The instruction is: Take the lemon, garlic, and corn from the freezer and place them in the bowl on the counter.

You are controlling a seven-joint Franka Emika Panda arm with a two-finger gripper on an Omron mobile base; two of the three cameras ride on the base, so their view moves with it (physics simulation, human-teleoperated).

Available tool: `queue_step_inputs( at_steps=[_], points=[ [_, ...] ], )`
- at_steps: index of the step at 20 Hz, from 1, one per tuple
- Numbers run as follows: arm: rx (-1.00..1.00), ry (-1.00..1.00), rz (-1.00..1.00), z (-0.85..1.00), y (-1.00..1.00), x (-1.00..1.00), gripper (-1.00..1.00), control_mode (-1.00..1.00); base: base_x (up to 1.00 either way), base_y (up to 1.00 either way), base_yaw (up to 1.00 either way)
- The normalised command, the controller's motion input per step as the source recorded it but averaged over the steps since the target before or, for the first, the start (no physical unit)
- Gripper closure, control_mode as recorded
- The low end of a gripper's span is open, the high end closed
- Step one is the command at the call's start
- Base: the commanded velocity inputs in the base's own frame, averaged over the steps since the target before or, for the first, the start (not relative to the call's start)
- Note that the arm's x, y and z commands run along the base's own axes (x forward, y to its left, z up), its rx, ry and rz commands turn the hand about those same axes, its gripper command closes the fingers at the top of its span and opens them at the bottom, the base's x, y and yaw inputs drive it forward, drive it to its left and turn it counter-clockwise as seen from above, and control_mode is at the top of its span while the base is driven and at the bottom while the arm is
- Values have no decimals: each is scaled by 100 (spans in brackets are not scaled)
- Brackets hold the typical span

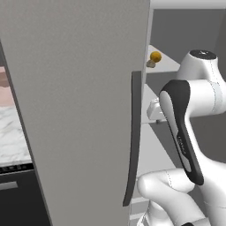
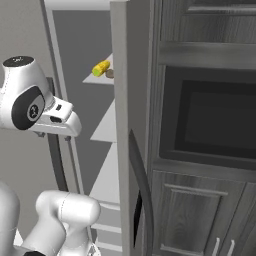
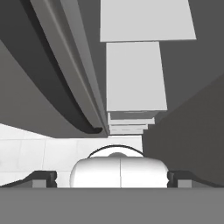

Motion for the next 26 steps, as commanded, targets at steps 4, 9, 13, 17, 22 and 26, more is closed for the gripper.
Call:
queue_step_inputs(
  at_steps=[4, 9, 13, 17, 22, 26],
  points=[
    [0, 0, 0, 0, 0, 0, -100, 100, 42, -18, -13],
    [0, 0, 0, 0, 0, 0, -100, 100, 50, -7, -15],
    [0, 0, 0, 0, 0, 0, -100, 100, 53, -13, -13],
    [0, 0, 0, 0, 0, 0, -100, 100, 54, -18, -5],
    [0, 0, 0, 0, 0, 0, -100, 100, 16, -10, 0],
    [0, 0, 0, 0, 0, 0, -100, 100, 0, 0, 0]
  ],
)
